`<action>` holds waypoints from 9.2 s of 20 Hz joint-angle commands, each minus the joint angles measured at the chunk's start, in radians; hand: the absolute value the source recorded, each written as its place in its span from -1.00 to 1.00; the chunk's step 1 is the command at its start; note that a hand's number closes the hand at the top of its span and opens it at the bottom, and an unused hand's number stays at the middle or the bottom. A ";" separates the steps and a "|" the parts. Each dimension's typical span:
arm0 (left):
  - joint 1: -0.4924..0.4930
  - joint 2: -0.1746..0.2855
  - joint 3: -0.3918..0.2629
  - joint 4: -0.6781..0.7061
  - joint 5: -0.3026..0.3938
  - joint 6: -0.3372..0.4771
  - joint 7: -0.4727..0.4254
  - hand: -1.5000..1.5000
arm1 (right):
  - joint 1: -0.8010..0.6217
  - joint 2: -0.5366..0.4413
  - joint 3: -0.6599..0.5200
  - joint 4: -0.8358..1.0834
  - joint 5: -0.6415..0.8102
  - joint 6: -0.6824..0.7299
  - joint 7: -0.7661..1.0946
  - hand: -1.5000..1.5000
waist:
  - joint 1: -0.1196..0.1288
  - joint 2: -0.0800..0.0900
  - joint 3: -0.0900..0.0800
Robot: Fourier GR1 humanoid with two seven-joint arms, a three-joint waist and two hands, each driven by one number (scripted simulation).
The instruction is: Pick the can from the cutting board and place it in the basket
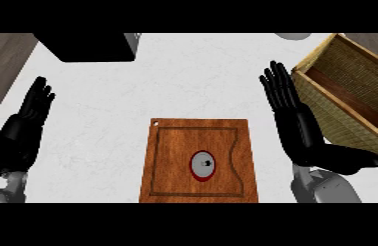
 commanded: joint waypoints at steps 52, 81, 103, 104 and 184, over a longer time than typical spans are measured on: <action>-0.113 -0.193 0.017 0.169 -0.208 -0.206 0.207 0.00 | 0.278 -0.268 0.120 -0.625 0.656 0.403 0.527 -1.00 | 0.007 -0.006 -0.014; -0.152 -0.357 0.153 0.168 -0.407 -0.293 0.249 0.00 | 0.206 0.151 0.295 -0.018 1.041 0.252 0.243 -1.00 | 0.007 -0.005 -0.014; -0.107 -0.409 0.251 0.186 -0.463 -0.397 0.192 0.00 | 0.066 0.216 0.222 0.268 1.042 0.221 0.168 -1.00 | 0.009 -0.004 -0.014; -0.127 -0.419 0.235 0.162 -0.492 -0.365 0.232 0.00 | 0.130 0.209 0.247 0.209 1.092 0.261 0.164 1.00 | 0.007 -0.004 -0.014; -0.165 -0.431 0.270 0.227 -0.477 -0.426 0.207 0.00 | -0.616 -0.677 -0.670 0.362 0.801 1.000 0.033 1.00 | 0.024 0.003 -0.013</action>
